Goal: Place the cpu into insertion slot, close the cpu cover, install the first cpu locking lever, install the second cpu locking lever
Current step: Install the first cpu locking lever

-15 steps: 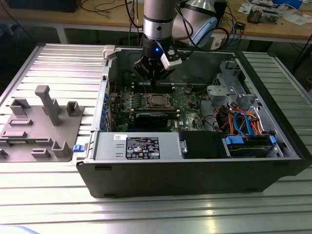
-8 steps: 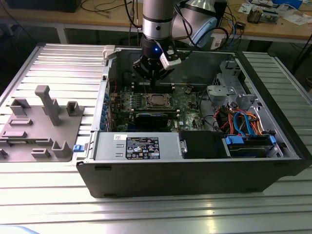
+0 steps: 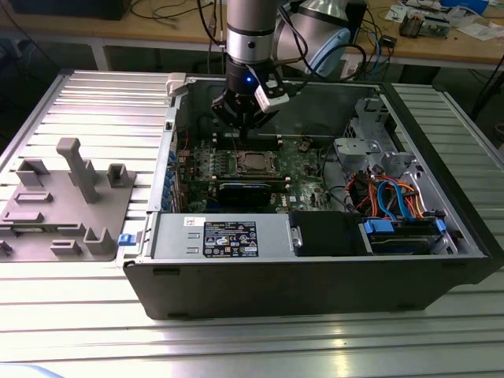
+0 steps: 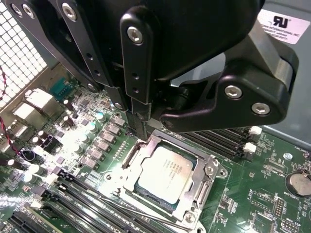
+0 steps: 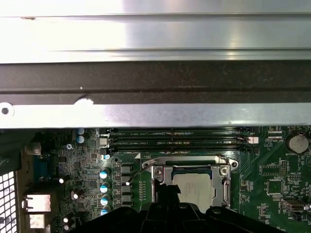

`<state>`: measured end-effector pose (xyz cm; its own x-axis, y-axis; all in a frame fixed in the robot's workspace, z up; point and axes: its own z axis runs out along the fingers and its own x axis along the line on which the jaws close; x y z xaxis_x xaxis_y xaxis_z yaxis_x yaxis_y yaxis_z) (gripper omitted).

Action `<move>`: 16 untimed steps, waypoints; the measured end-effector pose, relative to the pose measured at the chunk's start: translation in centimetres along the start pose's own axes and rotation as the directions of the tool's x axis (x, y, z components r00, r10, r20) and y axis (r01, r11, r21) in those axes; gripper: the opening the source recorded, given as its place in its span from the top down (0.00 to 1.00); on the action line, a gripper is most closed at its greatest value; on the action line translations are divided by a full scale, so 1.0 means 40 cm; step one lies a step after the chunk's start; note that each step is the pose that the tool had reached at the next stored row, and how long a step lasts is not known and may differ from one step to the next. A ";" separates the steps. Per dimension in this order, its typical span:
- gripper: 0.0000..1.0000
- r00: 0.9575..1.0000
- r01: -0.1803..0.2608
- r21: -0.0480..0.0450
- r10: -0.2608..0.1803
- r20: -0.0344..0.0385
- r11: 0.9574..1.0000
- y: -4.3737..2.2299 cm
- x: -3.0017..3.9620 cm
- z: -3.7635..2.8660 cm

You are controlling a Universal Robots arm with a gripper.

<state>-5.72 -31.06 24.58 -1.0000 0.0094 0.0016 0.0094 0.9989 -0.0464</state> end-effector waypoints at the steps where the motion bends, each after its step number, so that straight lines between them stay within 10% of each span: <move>1: 0.89 1.000 0.000 0.000 0.000 0.000 1.000 0.000 0.002 0.000; 16: 0.89 1.000 0.001 0.000 -0.001 0.000 1.000 0.006 0.037 0.000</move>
<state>-7.20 -30.81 24.58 -1.0000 0.0080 0.0016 0.0079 0.9989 -0.0464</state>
